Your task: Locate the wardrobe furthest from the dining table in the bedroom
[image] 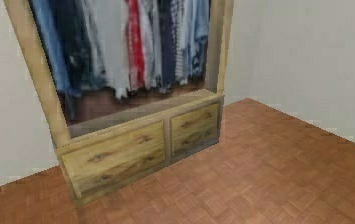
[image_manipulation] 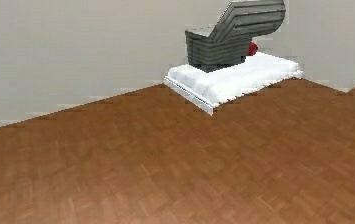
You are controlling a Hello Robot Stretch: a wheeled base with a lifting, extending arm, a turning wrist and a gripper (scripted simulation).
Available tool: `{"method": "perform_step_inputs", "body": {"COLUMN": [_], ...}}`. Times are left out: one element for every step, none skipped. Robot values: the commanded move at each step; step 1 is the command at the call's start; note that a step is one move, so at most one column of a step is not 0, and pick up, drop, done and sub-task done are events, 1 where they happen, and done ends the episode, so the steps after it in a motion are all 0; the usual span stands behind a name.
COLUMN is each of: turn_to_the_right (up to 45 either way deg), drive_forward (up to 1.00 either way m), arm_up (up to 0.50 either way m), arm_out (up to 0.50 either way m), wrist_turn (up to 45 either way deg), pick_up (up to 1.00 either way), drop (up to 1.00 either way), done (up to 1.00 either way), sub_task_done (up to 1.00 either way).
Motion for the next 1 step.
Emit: {"method": "perform_step_inputs", "body": {"turn_to_the_right": [9.0], "drive_forward": [0.00], "arm_up": [0.00], "arm_out": [0.00], "wrist_turn": [0.0], "pick_up": [0.00], "drop": [0.00], "done": [0.00], "sub_task_done": [0.00]}}
